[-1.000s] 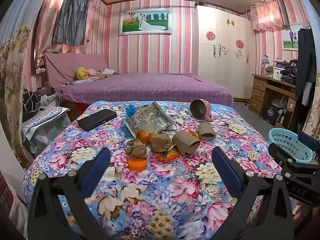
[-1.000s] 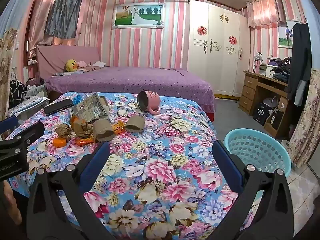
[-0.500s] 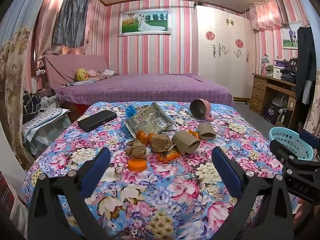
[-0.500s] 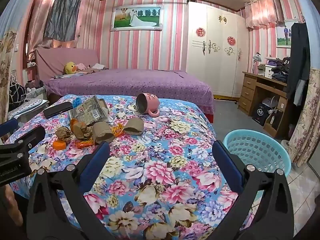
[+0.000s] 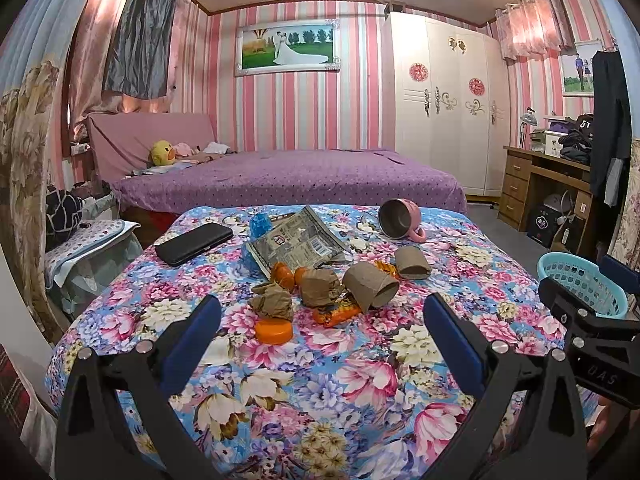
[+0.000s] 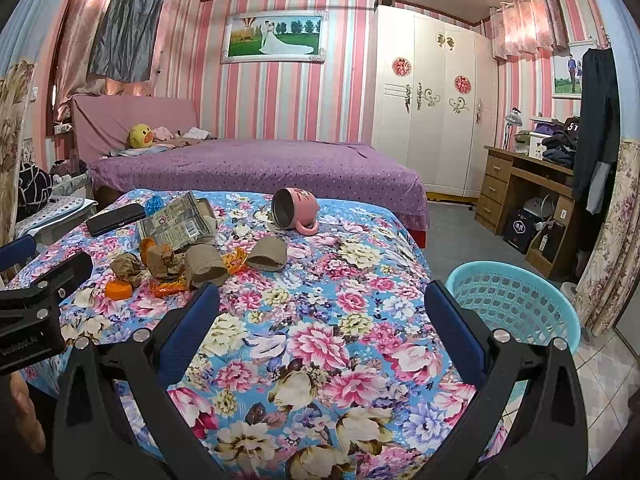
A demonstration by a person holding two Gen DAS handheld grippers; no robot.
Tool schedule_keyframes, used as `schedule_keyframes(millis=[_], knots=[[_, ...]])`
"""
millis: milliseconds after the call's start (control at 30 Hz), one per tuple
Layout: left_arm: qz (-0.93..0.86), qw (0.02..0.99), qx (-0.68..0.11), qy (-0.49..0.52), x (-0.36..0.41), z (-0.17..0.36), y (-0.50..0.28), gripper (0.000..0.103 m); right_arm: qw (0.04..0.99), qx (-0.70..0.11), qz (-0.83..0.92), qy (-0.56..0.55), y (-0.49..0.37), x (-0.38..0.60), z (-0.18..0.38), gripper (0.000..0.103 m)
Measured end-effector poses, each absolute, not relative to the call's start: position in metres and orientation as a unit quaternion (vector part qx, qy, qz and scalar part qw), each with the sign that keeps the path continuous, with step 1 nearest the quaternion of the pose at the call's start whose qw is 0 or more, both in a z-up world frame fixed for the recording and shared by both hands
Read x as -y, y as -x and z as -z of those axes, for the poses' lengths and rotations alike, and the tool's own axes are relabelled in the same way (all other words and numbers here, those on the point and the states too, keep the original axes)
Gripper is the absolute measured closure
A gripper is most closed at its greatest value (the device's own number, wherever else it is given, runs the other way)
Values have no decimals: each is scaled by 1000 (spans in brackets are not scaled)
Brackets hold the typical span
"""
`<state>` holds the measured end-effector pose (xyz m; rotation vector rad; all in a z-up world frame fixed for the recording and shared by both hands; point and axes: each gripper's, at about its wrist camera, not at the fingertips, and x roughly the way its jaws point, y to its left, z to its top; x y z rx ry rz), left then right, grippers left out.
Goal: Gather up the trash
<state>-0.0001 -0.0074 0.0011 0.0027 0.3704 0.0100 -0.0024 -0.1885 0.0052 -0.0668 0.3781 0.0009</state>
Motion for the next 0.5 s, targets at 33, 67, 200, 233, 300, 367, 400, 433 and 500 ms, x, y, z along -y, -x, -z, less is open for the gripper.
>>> schedule_keyframes(millis=[33,67,200,233,300,367,400,433,500], knots=[[-5,983,-184,-1,7,-1,1,4,982,-188,0,34,3,188,-5,4],[-5,983,-184,0,7,-1,1,4,982,-187,0,34,3,188,-6,4],[-5,983,-184,-2,8,-1,1,4,982,-187,0,34,3,189,-6,4],[-6,983,-184,-2,9,-1,1,4,982,-187,0,34,3,189,-6,4],[-5,983,-183,-2,8,-1,1,4,982,-187,-1,34,3,189,-6,4],[-6,983,-183,-2,8,-1,1,4,982,-187,-1,33,3,189,-6,4],[-6,983,-183,-2,8,-1,1,4,982,-187,0,33,3,189,-6,4],[-5,983,-183,-2,8,-1,1,4,982,-187,0,34,3,189,-6,4],[-6,983,-184,-2,9,0,1,4,982,-187,0,34,3,189,-6,4]])
